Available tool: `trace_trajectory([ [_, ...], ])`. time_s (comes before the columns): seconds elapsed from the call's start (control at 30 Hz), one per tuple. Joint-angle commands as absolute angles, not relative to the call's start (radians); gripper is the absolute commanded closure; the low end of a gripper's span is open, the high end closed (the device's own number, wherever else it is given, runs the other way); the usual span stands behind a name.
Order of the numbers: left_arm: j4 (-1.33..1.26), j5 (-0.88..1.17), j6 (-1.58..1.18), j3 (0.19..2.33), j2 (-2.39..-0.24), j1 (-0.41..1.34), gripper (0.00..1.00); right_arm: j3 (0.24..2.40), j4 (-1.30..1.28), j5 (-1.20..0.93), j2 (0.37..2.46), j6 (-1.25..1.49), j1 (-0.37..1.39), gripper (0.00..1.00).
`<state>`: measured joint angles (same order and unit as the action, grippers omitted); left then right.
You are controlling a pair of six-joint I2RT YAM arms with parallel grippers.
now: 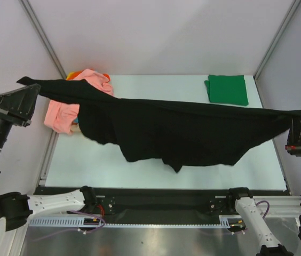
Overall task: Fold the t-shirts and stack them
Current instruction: Flatten the tshirt out
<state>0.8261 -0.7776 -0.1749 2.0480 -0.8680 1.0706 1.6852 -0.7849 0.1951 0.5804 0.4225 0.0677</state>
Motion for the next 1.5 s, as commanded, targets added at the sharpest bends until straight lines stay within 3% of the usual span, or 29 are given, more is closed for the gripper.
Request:
trace_trajectory([
  [0.0, 0.689, -0.752, 0.038, 2.072, -0.890, 1.068, 0.99, 1.723, -0.747, 0.282, 0.592, 0.333, 0.066, 1.00],
  [0.33, 0.477, -0.584, 0.183, 2.062, -0.960, 1.031, 1.00, 1.769, -0.655, 0.268, 0.632, 0.247, 0.094, 1.00],
  [0.53, 0.402, -0.735, 0.305, 2.088, -1.158, 0.991, 1.00, 1.815, -0.811, 0.377, 0.926, 0.267, 0.114, 1.00],
  [0.6, 0.438, -0.640, 0.244, 2.104, -1.207, 0.906, 1.00, 1.763, -0.819, 0.405, 1.044, 0.296, 0.114, 1.00],
  [0.73, 0.632, -0.216, -0.028, 2.177, -1.414, 0.523, 1.00, 1.675, -0.798, 0.376, 1.306, 0.348, 0.043, 1.00],
  [0.83, 0.730, -0.109, -0.098, 2.247, -1.703, 0.363, 0.99, 1.687, -0.804, 0.353, 1.556, 0.391, 0.008, 1.00],
  [0.87, 0.771, -0.021, -0.116, 2.355, -1.894, 0.332, 0.98, 1.706, -0.833, 0.304, 1.615, 0.400, -0.021, 0.88],
  [0.9, 0.857, 0.039, -0.155, 2.423, -1.976, 0.306, 0.93, 1.715, -0.834, 0.279, 1.679, 0.397, -0.023, 0.61],
  [0.93, 0.886, 0.075, -0.167, 2.478, -2.052, 0.275, 0.63, 1.715, -0.831, 0.241, 1.698, 0.396, -0.021, 0.32],
  [0.97, 0.905, 0.098, -0.173, 2.540, -2.131, 0.273, 0.45, 1.710, -0.830, 0.245, 1.703, 0.397, -0.012, 0.01],
  [1.03, 0.894, 0.091, -0.184, 2.517, -2.148, 0.278, 0.19, 1.639, -0.778, 0.261, 1.656, 0.385, -0.003, 0.00],
  [1.07, 0.878, 0.056, -0.196, 2.447, -2.138, 0.279, 0.15, 1.602, -0.750, 0.258, 1.632, 0.382, -0.003, 0.00],
  [1.17, 0.813, 0.003, -0.238, 2.288, -2.047, 0.278, 0.10, 1.508, -0.700, 0.238, 1.554, 0.374, -0.003, 0.00],
  [1.33, 0.808, -0.060, -0.268, 2.114, -1.877, 0.290, 0.11, 1.355, -0.629, 0.177, 1.465, 0.373, -0.003, 0.00],
  [1.47, 0.752, -0.120, -0.353, 1.734, -1.680, 0.298, 0.12, 1.232, -0.528, 0.104, 1.437, 0.371, -0.003, 0.00],
])
